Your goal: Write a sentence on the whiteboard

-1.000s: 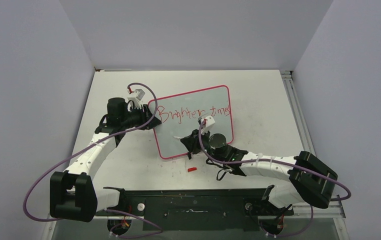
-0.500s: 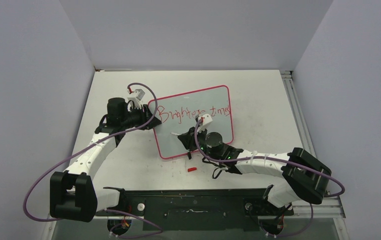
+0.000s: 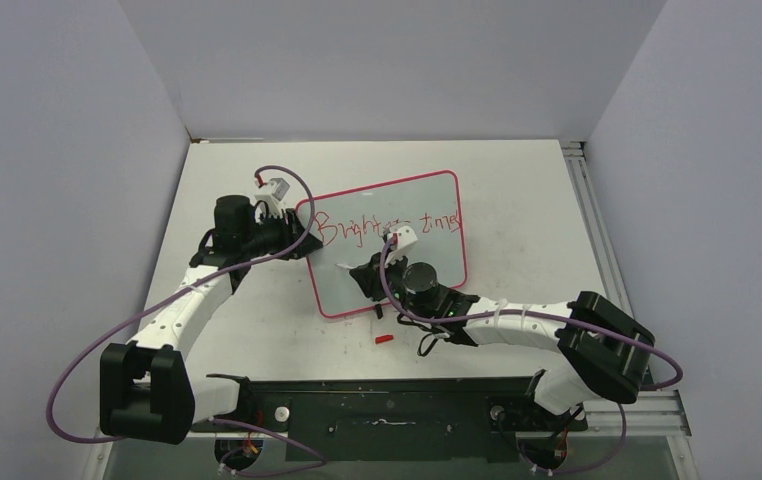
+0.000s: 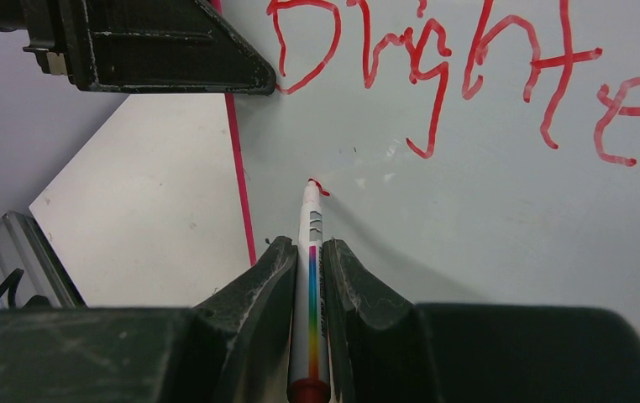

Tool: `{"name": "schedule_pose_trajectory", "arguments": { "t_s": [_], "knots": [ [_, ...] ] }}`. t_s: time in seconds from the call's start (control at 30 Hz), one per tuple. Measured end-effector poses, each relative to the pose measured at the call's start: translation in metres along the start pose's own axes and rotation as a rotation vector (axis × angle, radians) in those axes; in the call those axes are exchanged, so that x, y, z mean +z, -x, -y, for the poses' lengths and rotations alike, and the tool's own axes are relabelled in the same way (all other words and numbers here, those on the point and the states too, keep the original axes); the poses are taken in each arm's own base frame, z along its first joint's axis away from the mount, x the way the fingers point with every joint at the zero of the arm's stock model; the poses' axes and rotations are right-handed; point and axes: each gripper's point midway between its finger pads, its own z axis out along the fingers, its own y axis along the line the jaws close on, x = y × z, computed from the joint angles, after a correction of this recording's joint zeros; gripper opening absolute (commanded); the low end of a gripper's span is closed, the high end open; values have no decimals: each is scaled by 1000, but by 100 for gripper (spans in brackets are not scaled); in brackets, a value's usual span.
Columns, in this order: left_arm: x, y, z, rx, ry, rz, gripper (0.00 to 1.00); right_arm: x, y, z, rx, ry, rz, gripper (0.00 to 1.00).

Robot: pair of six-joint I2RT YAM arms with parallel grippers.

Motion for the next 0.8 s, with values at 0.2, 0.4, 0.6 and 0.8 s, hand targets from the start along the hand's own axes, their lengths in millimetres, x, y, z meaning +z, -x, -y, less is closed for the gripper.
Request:
{"name": "schedule_pose_trajectory", "arguments": {
  "t_s": [0.2, 0.4, 0.6, 0.8],
  "knots": [
    [0, 0, 0, 0, 0, 0, 34, -1, -6, -3, -12, 1, -20, 5],
    [0, 0, 0, 0, 0, 0, 34, -4, -15, -4, -24, -7, -50, 5],
    [0, 0, 0, 0, 0, 0, 34, -5, -20, -3, -31, -20, -59, 5],
    [0, 0, 0, 0, 0, 0, 34, -7, -19, 0, -34, -42, -51, 5]
  ]
}}
